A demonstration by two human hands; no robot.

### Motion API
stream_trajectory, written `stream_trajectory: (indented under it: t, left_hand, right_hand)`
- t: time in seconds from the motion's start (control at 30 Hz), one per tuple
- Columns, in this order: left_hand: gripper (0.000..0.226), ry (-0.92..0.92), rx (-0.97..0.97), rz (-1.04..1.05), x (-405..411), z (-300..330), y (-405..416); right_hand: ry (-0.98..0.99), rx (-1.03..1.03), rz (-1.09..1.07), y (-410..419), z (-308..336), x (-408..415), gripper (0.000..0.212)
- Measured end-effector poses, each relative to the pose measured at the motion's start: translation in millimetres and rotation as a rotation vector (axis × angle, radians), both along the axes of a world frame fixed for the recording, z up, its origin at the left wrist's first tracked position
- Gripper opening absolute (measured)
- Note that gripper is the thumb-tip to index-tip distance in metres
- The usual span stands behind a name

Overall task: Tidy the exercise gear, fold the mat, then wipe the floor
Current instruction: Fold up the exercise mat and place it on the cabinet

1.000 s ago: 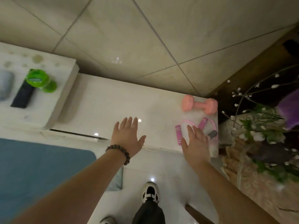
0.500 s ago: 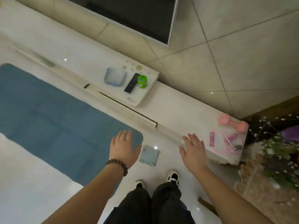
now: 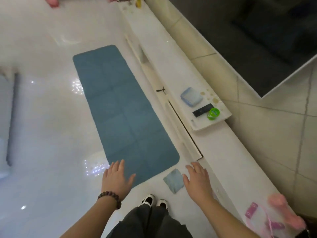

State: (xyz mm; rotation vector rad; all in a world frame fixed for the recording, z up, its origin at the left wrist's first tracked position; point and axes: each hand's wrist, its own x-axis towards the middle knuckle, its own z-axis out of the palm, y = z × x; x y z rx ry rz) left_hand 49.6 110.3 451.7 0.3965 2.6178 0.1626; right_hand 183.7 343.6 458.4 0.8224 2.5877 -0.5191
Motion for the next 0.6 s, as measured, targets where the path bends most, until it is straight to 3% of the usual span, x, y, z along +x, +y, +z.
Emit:
stream_trajectory:
  t: [0.6]
  left_hand:
    - [0.073,-0.132,-0.068,0.46,20.0,-57.3,-111.1]
  right_hand:
    - [-0.117,-0.065,0.511,-108.0,-73.6,-86.0,0.045]
